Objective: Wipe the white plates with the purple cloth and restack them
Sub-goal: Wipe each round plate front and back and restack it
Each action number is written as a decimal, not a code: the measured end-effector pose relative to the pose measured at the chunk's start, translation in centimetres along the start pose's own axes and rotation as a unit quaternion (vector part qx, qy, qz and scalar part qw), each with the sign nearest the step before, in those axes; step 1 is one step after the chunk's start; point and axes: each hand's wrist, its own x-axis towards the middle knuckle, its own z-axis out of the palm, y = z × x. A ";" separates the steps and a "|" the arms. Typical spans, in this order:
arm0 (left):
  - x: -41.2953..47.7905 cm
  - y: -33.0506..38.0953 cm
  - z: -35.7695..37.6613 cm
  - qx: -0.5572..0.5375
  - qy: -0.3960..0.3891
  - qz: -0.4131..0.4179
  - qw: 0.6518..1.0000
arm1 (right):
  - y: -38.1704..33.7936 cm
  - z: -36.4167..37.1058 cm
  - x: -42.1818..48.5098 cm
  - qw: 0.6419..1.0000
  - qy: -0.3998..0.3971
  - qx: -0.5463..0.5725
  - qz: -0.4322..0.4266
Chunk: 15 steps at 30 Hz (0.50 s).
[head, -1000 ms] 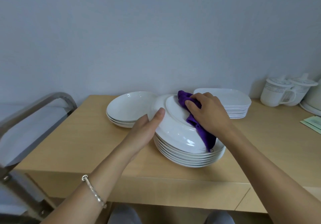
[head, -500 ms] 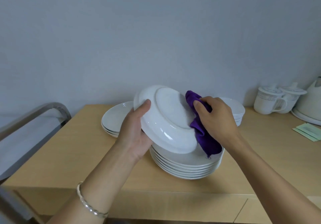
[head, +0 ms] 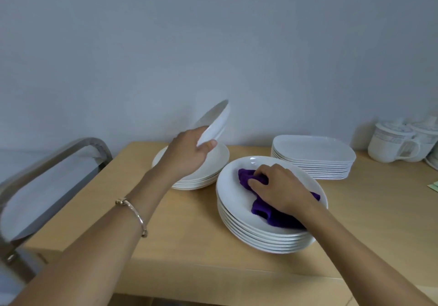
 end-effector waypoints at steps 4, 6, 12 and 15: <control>-0.4 -2.0 1.4 0.175 -0.062 -0.021 0.982 | 0.0 0.1 0.0 1.000 -0.012 -0.019 -0.002; -0.6 -2.6 2.0 0.217 -0.077 -0.020 0.973 | 0.0 0.2 0.0 1.000 -0.010 -0.027 -0.003; -0.6 -3.7 2.6 0.273 -0.112 -0.019 0.955 | -0.1 0.1 0.0 0.999 -0.007 -0.031 -0.007; -0.7 -4.0 2.9 0.270 -0.145 -0.019 0.952 | -0.2 0.1 -0.1 0.999 -0.007 -0.033 -0.006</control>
